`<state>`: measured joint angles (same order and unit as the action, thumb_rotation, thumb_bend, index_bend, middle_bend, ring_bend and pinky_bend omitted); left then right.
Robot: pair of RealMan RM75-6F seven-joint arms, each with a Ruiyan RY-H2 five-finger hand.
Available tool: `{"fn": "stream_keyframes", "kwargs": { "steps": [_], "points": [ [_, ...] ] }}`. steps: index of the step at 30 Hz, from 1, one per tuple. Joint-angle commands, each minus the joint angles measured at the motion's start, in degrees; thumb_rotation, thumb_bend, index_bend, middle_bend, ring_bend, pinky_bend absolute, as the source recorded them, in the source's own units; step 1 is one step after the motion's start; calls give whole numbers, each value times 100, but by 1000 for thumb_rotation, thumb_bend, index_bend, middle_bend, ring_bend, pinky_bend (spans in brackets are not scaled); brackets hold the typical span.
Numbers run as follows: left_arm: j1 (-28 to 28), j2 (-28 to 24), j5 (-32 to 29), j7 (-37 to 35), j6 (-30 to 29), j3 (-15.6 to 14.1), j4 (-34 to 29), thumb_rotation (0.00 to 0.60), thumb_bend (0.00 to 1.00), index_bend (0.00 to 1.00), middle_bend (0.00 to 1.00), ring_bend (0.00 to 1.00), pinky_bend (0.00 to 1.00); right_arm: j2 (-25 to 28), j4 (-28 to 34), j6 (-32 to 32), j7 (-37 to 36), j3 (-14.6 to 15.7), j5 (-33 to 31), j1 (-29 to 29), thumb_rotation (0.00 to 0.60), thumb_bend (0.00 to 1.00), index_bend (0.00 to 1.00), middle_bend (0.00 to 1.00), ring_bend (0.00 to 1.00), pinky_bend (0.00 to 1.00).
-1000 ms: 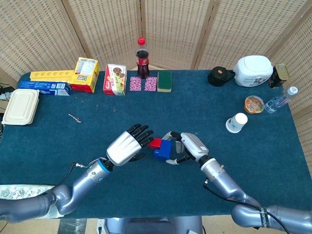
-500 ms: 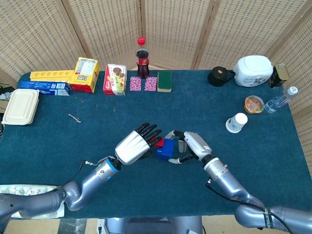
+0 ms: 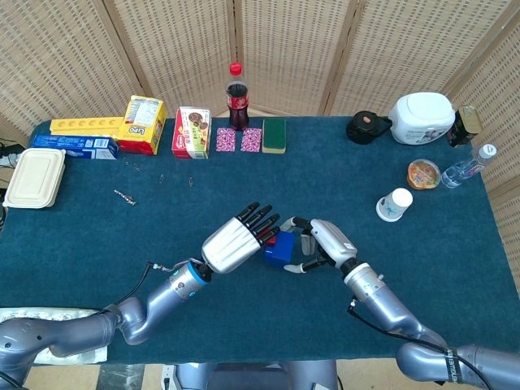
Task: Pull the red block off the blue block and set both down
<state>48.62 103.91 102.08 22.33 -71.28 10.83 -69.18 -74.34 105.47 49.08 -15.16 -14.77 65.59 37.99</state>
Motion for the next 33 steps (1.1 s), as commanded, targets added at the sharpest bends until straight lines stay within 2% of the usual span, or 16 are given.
{"fn": "stream_keyframes", "kwargs": {
  "steps": [1, 8, 14, 24, 33],
  "points": [
    [50, 130, -85, -110, -38, 15, 109, 600, 281, 358, 308, 233, 287, 25, 12, -15, -13, 9, 21, 4, 599, 211, 468, 526, 690, 630],
    [128, 362, -46, -325, -342, 18, 416, 600, 281, 476, 326, 252, 301, 61, 8, -15, -48, 19, 26, 5, 600, 211, 472, 526, 690, 631],
    [135, 448, -22, -496, -541, -28, 539, 600, 281, 535, 356, 277, 309, 79, -6, -24, -85, 11, -1, 12, 600, 209, 472, 526, 691, 631],
    [73, 354, -31, -577, -728, -145, 603, 600, 281, 555, 366, 276, 309, 127, -61, 5, -168, -65, -118, 14, 600, 208, 473, 526, 690, 632],
    [-263, -128, 31, -730, -1148, -377, 430, 600, 281, 555, 366, 277, 309, 138, -185, -51, -231, -137, -263, 61, 600, 209, 474, 527, 690, 632]
  ]
}}
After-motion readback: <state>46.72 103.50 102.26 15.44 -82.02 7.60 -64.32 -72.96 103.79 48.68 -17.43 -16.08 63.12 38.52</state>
